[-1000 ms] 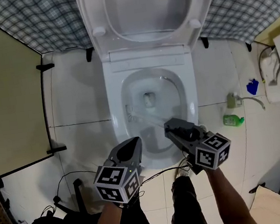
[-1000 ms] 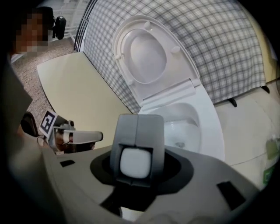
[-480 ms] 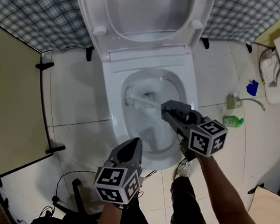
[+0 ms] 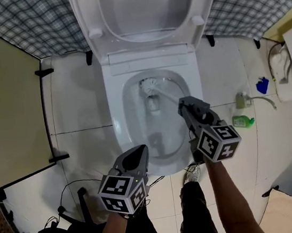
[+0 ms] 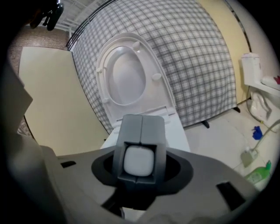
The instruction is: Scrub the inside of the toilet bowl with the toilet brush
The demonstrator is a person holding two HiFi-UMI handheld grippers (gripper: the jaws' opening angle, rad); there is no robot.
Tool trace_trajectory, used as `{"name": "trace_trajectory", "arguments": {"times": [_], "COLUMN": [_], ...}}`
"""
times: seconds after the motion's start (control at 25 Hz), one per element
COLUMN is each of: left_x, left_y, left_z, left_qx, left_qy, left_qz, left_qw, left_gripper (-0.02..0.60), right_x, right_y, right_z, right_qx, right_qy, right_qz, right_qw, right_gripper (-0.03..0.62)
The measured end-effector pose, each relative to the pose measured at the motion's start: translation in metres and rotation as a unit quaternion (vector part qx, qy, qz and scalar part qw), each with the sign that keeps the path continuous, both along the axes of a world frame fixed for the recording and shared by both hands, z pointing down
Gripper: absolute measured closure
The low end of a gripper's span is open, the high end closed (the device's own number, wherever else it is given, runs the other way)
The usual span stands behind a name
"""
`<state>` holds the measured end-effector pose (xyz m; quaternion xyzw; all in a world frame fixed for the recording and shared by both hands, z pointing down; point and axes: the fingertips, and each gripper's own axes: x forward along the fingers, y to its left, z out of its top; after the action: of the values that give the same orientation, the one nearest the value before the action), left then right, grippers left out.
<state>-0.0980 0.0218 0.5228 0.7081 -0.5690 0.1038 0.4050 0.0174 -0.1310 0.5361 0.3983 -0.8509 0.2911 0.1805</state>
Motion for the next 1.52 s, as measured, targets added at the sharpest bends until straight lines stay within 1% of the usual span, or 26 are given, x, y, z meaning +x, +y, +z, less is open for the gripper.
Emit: {"name": "trace_trajectory", "arguments": {"times": [0.12,0.24,0.36,0.44,0.52,0.68,0.88,0.96,1.04,1.16,1.28,1.52], "left_x": [0.005,0.008,0.007,0.004,-0.001,-0.009,-0.014,-0.011,-0.006,-0.002,-0.001,-0.001], "left_y": [-0.001,-0.002,-0.001,0.000,0.002,0.004,0.006,0.007,0.006,0.006,0.004,-0.003], "left_z": [-0.001,-0.002,-0.004,-0.005,-0.005,-0.007,-0.004,-0.002,-0.001,0.000,0.001,-0.001], "left_qx": [0.003,0.006,0.008,0.008,0.008,0.008,0.007,0.005,0.004,0.002,0.001,0.003], "left_qy": [-0.003,-0.001,-0.003,-0.003,-0.003,-0.004,-0.001,0.001,0.003,0.003,0.003,0.003], "left_qz": [0.009,0.012,0.013,0.011,0.006,-0.003,-0.008,-0.007,-0.004,0.001,0.004,0.008], "left_qw": [0.9999,0.9999,0.9999,0.9999,0.9999,1.0000,0.9999,1.0000,1.0000,1.0000,1.0000,1.0000], "left_gripper": [0.574,0.574,0.574,0.574,0.575,0.574,0.574,0.574,0.574,0.574,0.574,0.574], "right_x": [0.029,0.049,0.056,0.053,0.042,0.003,-0.039,-0.050,-0.053,-0.047,-0.032,0.020], "right_y": [-0.002,0.005,0.010,0.009,0.005,0.003,0.026,0.034,0.034,0.027,0.019,0.005], "right_z": [-0.004,-0.009,-0.009,-0.005,0.000,0.007,0.009,0.008,0.006,0.004,0.002,-0.005], "right_qx": [0.001,0.007,0.009,0.006,0.005,0.003,-0.008,-0.006,-0.004,-0.002,0.011,0.016], "right_qy": [0.015,0.029,0.030,0.022,0.017,-0.001,-0.020,-0.017,-0.015,-0.016,-0.005,0.022], "right_qz": [0.039,0.068,0.086,0.091,0.083,0.046,-0.012,-0.034,-0.037,-0.027,-0.005,0.060], "right_qw": [0.999,0.997,0.996,0.996,0.996,0.999,1.000,0.999,0.999,1.000,1.000,0.998], "right_gripper": [0.425,0.425,0.425,0.425,0.425,0.425,0.425,0.424,0.424,0.425,0.427,0.427]}}
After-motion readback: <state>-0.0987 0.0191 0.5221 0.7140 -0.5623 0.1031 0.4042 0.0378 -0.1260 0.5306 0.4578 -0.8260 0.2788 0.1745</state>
